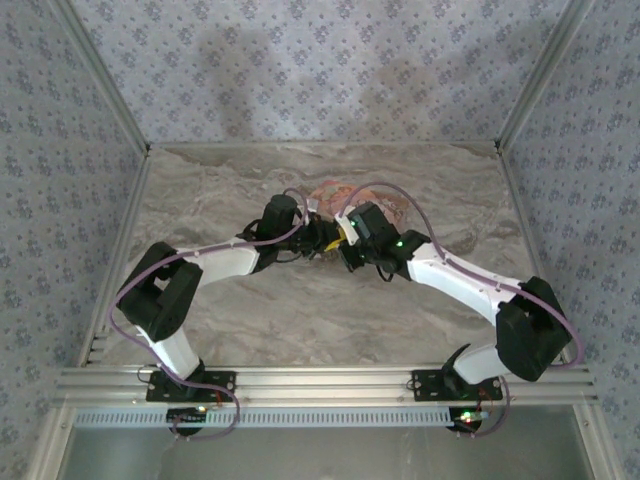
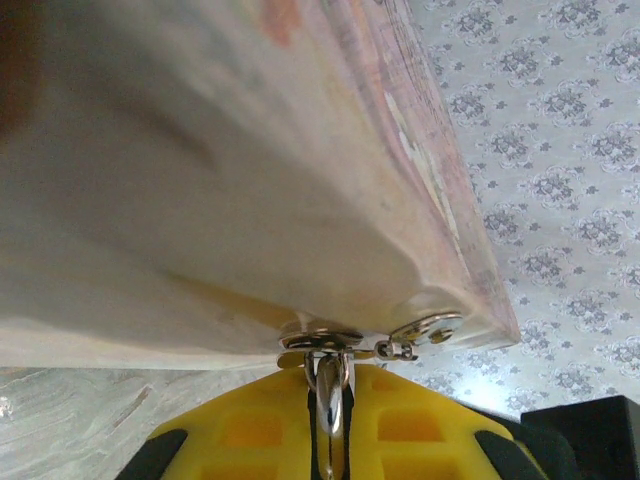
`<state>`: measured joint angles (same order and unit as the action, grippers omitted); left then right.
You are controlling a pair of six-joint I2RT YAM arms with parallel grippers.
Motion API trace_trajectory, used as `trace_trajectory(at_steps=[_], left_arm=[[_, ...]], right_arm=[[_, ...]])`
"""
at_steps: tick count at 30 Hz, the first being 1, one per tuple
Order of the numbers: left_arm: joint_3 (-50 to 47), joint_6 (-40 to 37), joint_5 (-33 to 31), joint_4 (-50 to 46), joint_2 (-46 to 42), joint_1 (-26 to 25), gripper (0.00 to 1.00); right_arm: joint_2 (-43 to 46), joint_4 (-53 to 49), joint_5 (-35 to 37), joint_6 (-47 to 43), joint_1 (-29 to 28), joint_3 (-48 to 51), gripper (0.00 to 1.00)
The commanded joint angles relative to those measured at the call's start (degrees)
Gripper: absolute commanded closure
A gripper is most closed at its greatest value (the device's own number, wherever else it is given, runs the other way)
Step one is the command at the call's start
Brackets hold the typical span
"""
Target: Unlock the padlock with the key
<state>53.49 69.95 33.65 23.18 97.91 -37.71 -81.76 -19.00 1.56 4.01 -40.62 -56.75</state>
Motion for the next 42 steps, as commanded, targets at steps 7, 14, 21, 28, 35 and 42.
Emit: trace_trajectory(at_steps=[7,14,21,28,35,42], left_arm=[[-4.7,-2.6,-0.1,-0.2,-1.8,-0.2,0.93],[-7.3,-3.7,-1.8,0.3,-1.4,-0.6,0.93],[-7.4,-6.1,-4.6,-2.0,-1.1,-2.0,0.91],[-6.6,-9.8,-9.4,-8.1,-1.0,-4.4,0.82],[-7.4,-10.5,-12.4,-9.9,-1.3,-4.9,0.67],[-7.6,-12.5,-14.3,-12.3,-6.0,-4.8,0.66]], right_arm=[[3.7,4.0,-5.9,5.4,1.0,6.6,0.65],[8.1,6.3,-7.1,9.4,0.9,12.7,0.61],[8.9,8.5,-5.4,12.1,1.8,16.9,0.61],[8.6,10.8,-4.6,14.6,3.6,19.1,0.62],[7.2,12.7,-4.0,15.5,5.4,19.1,0.62],[5.7,13.7,-3.6,16.3,7.5,18.3,0.63]])
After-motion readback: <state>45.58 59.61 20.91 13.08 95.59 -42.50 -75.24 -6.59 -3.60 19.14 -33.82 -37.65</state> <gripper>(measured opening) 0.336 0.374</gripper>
